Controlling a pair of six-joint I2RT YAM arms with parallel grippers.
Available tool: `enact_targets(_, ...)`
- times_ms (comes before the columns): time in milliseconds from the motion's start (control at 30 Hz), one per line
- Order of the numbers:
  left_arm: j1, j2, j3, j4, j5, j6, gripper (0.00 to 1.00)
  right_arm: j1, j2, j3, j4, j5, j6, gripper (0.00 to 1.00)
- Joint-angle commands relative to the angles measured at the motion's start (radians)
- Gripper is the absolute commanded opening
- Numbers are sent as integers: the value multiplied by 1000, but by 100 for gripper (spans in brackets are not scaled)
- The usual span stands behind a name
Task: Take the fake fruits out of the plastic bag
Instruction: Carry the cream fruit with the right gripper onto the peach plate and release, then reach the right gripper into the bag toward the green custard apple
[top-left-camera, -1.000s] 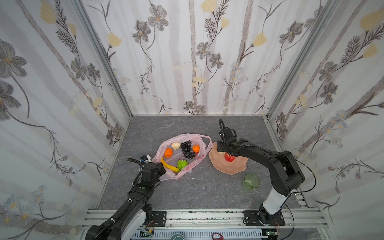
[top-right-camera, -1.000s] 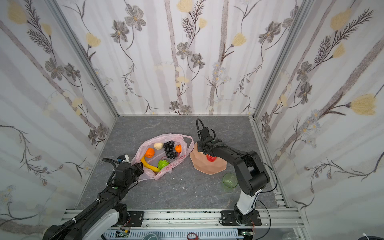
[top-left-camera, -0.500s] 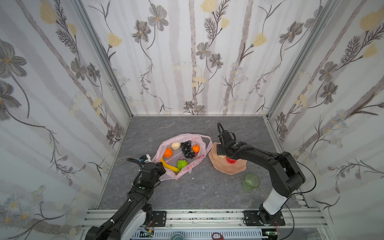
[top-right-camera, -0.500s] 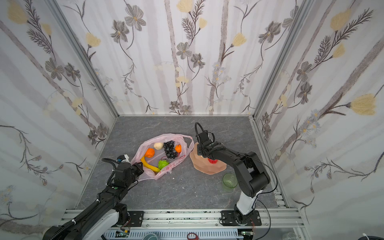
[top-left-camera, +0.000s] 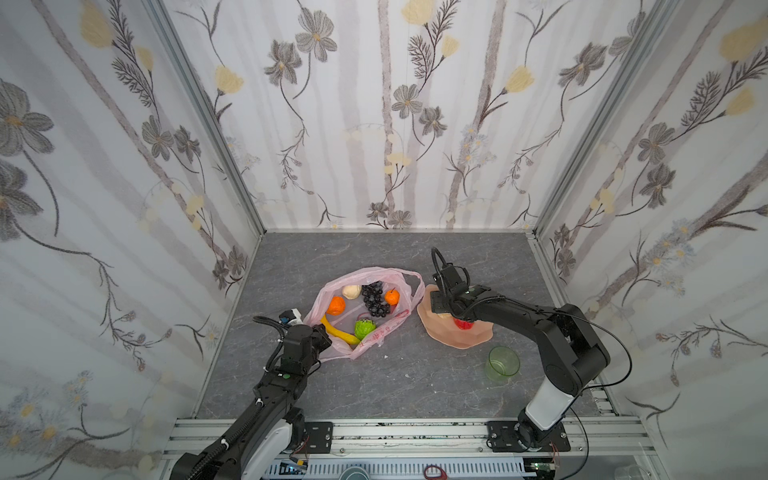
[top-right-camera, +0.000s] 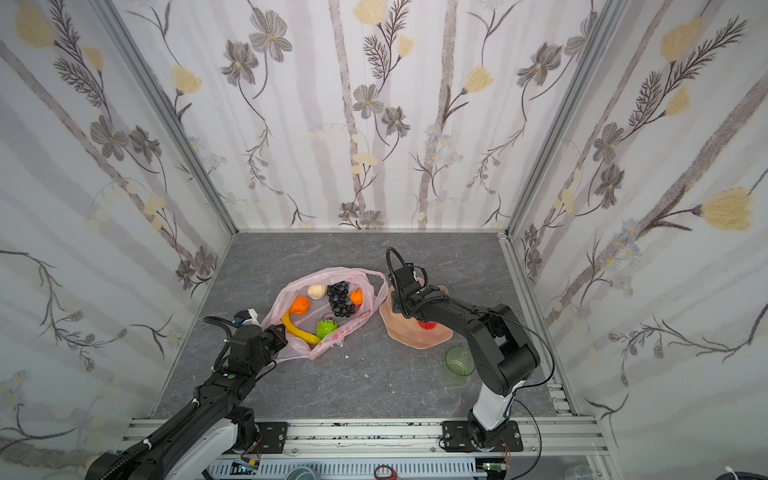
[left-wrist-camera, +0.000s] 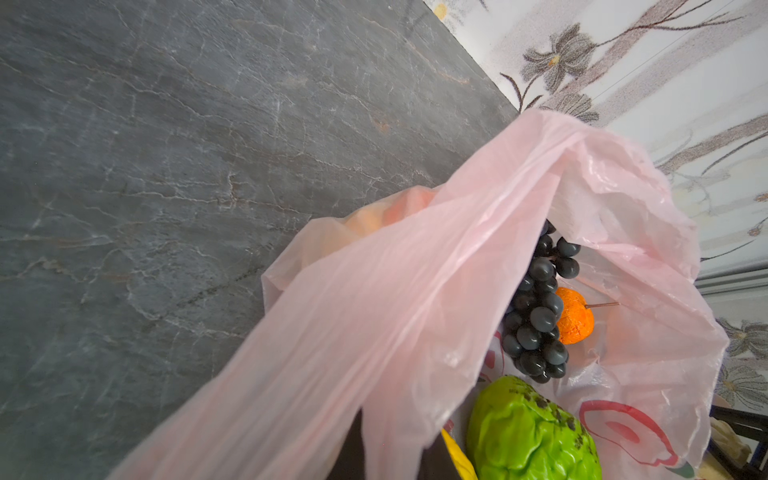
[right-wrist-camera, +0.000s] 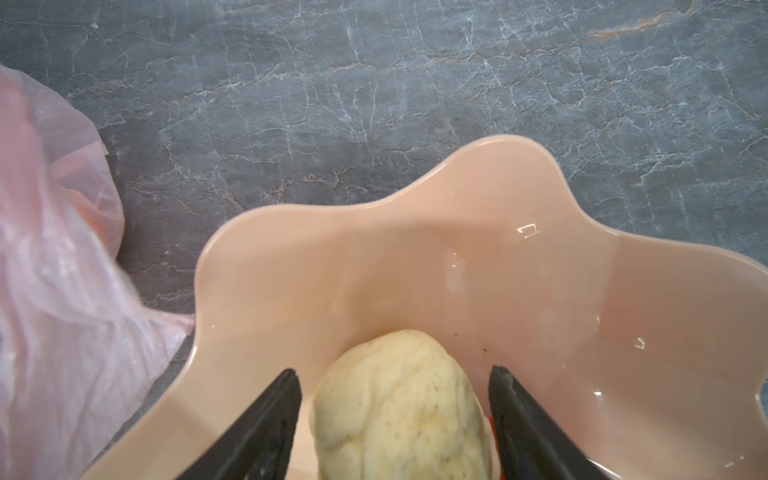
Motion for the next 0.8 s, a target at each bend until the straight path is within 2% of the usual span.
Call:
enact_targets(0, 0, -3, 3, 14, -15, -7, 15, 2, 7, 11, 27, 26, 9, 74)
enact_targets(267, 1, -1, 2, 14, -15, -8, 15, 4, -13, 23, 5, 30, 9, 79)
enact_targets(467, 0, -1, 3, 13, -13, -10, 15, 32, -97, 62, -51, 30, 9, 81)
enact_targets(600, 1, 0, 5, 14, -12, -10, 15, 92, -121, 118, -84, 6, 10, 79)
enact_targets(767, -1, -1, 4, 13, -12, -9, 15, 203, -79, 237, -133, -21, 28, 77)
